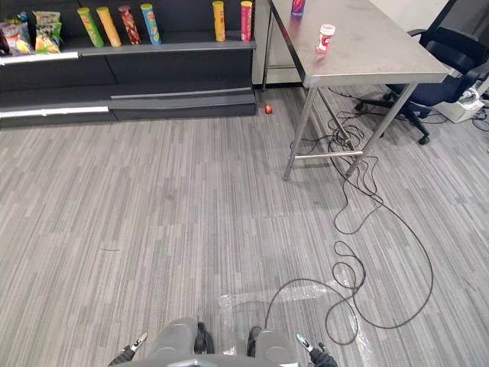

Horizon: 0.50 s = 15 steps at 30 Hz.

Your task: Put the gum and the chips on the shelf.

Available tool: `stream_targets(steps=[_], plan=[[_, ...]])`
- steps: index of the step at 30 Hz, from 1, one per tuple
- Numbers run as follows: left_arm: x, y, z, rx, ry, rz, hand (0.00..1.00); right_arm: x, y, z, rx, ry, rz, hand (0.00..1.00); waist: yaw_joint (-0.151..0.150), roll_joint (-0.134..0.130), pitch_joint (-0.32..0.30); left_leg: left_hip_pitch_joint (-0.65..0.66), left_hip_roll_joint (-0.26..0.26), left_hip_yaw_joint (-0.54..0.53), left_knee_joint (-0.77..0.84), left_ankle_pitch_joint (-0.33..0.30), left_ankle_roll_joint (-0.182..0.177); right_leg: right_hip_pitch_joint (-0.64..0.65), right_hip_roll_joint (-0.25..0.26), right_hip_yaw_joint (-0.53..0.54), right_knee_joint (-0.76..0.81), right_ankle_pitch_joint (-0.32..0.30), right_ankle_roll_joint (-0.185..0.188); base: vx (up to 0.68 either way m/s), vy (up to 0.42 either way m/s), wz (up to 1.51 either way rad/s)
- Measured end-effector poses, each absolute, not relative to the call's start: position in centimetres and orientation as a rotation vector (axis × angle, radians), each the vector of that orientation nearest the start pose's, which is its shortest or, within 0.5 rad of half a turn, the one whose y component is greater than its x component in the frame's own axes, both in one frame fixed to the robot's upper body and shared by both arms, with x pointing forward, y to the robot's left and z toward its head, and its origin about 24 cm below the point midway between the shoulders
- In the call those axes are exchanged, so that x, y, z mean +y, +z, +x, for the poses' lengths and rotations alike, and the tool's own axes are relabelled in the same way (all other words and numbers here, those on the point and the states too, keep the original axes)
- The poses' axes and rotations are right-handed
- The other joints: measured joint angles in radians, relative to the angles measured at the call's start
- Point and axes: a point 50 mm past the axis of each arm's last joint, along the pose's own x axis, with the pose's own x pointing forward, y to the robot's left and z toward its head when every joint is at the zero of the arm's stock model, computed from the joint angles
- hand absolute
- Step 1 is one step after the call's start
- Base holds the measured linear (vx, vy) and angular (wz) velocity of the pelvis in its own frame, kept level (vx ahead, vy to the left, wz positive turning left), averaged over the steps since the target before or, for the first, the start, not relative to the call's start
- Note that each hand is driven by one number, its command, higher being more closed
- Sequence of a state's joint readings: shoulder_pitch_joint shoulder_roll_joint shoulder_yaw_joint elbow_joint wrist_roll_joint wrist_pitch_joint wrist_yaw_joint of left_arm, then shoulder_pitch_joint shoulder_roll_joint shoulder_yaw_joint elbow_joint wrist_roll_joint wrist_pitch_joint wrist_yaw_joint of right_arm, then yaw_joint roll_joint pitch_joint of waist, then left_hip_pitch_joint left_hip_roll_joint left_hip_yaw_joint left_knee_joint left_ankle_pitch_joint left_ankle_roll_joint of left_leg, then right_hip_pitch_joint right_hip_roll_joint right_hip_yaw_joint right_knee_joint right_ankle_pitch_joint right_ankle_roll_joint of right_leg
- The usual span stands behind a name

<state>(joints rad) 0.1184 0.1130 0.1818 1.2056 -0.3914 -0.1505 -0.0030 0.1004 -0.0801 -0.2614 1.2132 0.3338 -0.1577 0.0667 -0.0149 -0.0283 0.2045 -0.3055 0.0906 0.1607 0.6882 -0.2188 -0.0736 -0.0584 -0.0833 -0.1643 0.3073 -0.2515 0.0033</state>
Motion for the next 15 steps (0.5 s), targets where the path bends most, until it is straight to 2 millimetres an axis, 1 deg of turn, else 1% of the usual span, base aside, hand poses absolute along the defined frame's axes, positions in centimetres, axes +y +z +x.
stream_targets(steps=[1, 2, 3, 4, 5, 6, 7, 8, 9, 10, 11, 12, 13, 14, 15], plan=[[21.8, -16.8, 5.4, 1.088, 0.518, -0.311, 0.00, -21.1, -16.8, 6.2, 1.056, -0.479, 0.362, 0.00, -0.001, 0.001, 0.001, -0.018, 0.009, 0.001, -0.042, 0.002, 0.003, 0.006, -0.013, 0.003, 0.000, -0.005, 0.006, 0.14, 0.141, 0.06], [21.8, -16.7, 5.5, 1.082, 0.515, -0.313, 0.00, -21.1, -16.7, 6.4, 1.045, -0.476, 0.359, 0.00, -0.001, 0.001, 0.005, -0.031, 0.013, -0.001, -0.122, 0.016, 0.008, 0.011, -0.033, 0.010, 0.000, -0.013, 0.018, 0.19, 0.190, 0.01], [21.7, -16.7, 5.6, 1.076, 0.516, -0.315, 0.00, -21.2, -16.6, 6.6, 1.041, -0.476, 0.353, 0.00, 0.001, 0.004, 0.006, -0.039, 0.012, -0.007, -0.227, 0.052, 0.003, 0.012, -0.054, 0.019, 0.000, -0.023, 0.033, 0.26, 0.274, -0.03], [21.6, -16.7, 5.6, 1.074, 0.516, -0.317, 0.00, -21.3, -16.6, 6.7, 1.037, -0.477, 0.349, 0.00, 0.003, 0.006, 0.007, -0.041, 0.013, -0.009, -0.287, 0.074, 0.000, 0.012, -0.062, 0.028, 0.000, -0.028, 0.041, 0.24, 0.266, -0.14], [21.5, -16.7, 5.7, 1.069, 0.517, -0.320, 0.00, -21.4, -16.5, 6.8, 1.036, -0.477, 0.338, 0.00, 0.007, 0.011, 0.009, -0.040, 0.015, -0.016, -0.374, 0.111, -0.006, 0.014, -0.073, 0.041, -0.002, -0.033, 0.050, 0.29, 0.328, -0.25], [21.2, -16.8, 5.7, 1.068, 0.516, -0.330, 0.00, -21.9, -16.5, 6.8, 1.033, -0.479, 0.324, 0.00, 0.011, 0.030, 0.009, -0.041, 0.027, -0.045, -0.484, 0.163, -0.025, 0.024, -0.076, 0.055, -0.015, -0.044, 0.067, 0.35, 0.396, -0.41], [20.7, -16.9, 5.6, 1.071, 0.519, -0.346, 0.00, -22.5, -16.4, 6.7, 1.033, -0.485, 0.308, 0.00, 0.018, 0.056, 0.008, -0.041, 0.051, -0.066, -0.541, 0.180, -0.029, 0.045, -0.073, 0.070, -0.029, -0.057, 0.090, 0.38, 0.429, -0.40], [20.6, -16.9, 5.5, 1.072, 0.523, -0.355, 0.00, -22.5, -16.3, 6.8, 1.032, -0.486, 0.306, 0.00, 0.018, 0.057, 0.011, -0.041, 0.055, -0.052, -0.525, 0.240, -0.042, 0.062, -0.079, 0.086, -0.036, -0.066, 0.103, 0.98, 0.818, -0.80], [21.8, -16.7, 5.5, 1.052, 0.547, -0.348, 0.00, -21.4, -16.4, 8.1, 1.016, -0.465, 0.340, 0.00, 0.023, 0.005, -0.019, -0.055, -0.027, 0.034, -0.346, 0.127, 0.052, 0.112, -0.155, 0.189, -0.101, 0.021, 0.096, 1.00, 0.762, -0.70], [21.8, -16.7, 5.6, 1.053, 0.540, -0.340, 0.00, -21.0, -16.4, 8.5, 1.009, -0.466, 0.355, 0.00, 0.022, 0.006, -0.029, -0.046, -0.035, 0.063, -0.327, 0.114, 0.087, 0.115, -0.171, 0.212, -0.113, 0.068, 0.095, 1.07, 0.759, -0.68], [21.8, -16.6, 5.6, 1.054, 0.533, -0.335, 0.00, -20.9, -16.4, 8.6, 1.008, -0.465, 0.360, 0.00, 0.023, 0.007, -0.032, -0.042, -0.035, 0.075, -0.322, 0.109, 0.094, 0.116, -0.174, 0.214, -0.115, 0.083, 0.099, 0.45, 0.271, -0.27], [21.9, -16.6, 5.7, 1.057, 0.513, -0.314, 0.00, -20.5, -16.4, 8.8, 1.003, -0.463, 0.375, 0.00, 0.023, 0.006, -0.038, -0.032, -0.036, 0.081, -0.312, 0.103, 0.105, 0.115, -0.170, 0.216, -0.114, 0.104, 0.114, 0.40, 0.225, -0.40], [22.0, -16.6, 5.8, 1.061, 0.498, -0.298, 0.00, -20.6, -16.5, 8.7, 1.001, -0.470, 0.386, 0.00, 0.026, 0.012, -0.042, 0.004, -0.045, 0.090, -0.318, 0.084, 0.108, 0.095, -0.167, 0.229, -0.050, 0.159, 0.142, 0.29, 0.176, -0.54], [22.0, -16.6, 5.7, 1.063, 0.500, -0.300, 0.00, -20.8, -16.4, 8.7, 0.996, -0.475, 0.388, 0.00, 0.028, 0.016, -0.044, 0.037, -0.047, 0.095, -0.344, 0.067, 0.101, 0.064, -0.159, 0.262, 0.031, 0.173, 0.128, 0.26, 0.184, -0.66], [21.9, -16.7, 5.3, 1.075, 0.497, -0.293, 0.00, -21.1, -16.3, 8.8, 0.978, -0.488, 0.393, 0.00, 0.029, 0.011, -0.044, 0.109, -0.060, 0.093, -0.414, 0.046, 0.104, -0.004, -0.152, 0.293, 0.202, 0.198, 0.093, 0.21, 0.139, -0.48]])
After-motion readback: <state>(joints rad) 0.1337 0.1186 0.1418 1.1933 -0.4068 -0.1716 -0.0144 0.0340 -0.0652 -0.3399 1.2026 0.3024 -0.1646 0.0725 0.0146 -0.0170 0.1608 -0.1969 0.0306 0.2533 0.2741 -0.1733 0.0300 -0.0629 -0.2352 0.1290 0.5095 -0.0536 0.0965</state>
